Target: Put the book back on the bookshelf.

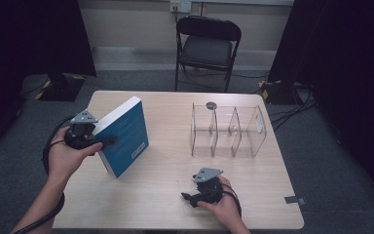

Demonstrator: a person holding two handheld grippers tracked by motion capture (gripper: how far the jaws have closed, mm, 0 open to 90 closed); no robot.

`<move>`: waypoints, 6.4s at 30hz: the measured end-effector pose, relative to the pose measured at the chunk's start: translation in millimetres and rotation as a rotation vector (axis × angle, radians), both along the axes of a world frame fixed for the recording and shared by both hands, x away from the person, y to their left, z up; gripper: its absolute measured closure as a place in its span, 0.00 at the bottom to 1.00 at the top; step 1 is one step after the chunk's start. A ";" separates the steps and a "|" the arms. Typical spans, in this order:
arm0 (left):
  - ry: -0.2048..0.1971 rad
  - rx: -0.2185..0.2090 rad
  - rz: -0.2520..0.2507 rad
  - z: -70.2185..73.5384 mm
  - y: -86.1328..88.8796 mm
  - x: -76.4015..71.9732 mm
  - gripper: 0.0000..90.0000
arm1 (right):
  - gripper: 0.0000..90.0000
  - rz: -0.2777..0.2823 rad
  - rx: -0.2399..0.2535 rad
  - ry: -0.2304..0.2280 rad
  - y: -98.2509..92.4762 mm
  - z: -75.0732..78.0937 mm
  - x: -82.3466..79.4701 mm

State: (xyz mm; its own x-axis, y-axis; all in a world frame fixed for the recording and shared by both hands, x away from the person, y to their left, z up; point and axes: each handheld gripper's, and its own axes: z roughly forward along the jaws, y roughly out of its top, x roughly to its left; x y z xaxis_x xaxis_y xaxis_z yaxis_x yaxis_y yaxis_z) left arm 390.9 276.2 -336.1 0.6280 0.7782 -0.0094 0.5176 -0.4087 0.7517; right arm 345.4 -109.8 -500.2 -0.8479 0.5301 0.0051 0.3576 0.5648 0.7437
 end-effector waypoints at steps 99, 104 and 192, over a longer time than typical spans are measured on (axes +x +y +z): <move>-0.053 -0.086 -0.277 -7.9 -44.1 -90.4 0.65 | 0.25 0.004 0.000 -0.001 -0.7 -0.2 0.4; -0.051 -0.069 -0.271 -6.3 -44.7 -90.5 0.63 | 0.25 0.004 -0.001 -0.002 -0.7 -0.1 0.4; -0.020 -0.129 -0.226 -25.4 -21.2 -102.9 0.44 | 0.28 0.340 -0.039 0.067 46.3 133.9 56.1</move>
State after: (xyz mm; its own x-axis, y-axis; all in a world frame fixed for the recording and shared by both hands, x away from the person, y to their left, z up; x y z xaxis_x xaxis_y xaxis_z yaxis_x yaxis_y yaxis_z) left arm 288.0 255.0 -361.5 0.7870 0.6111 -0.0849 0.4084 -0.4128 0.8141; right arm 401.4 -63.5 -366.4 -0.9746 0.2180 0.0523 0.1914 0.6878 0.7003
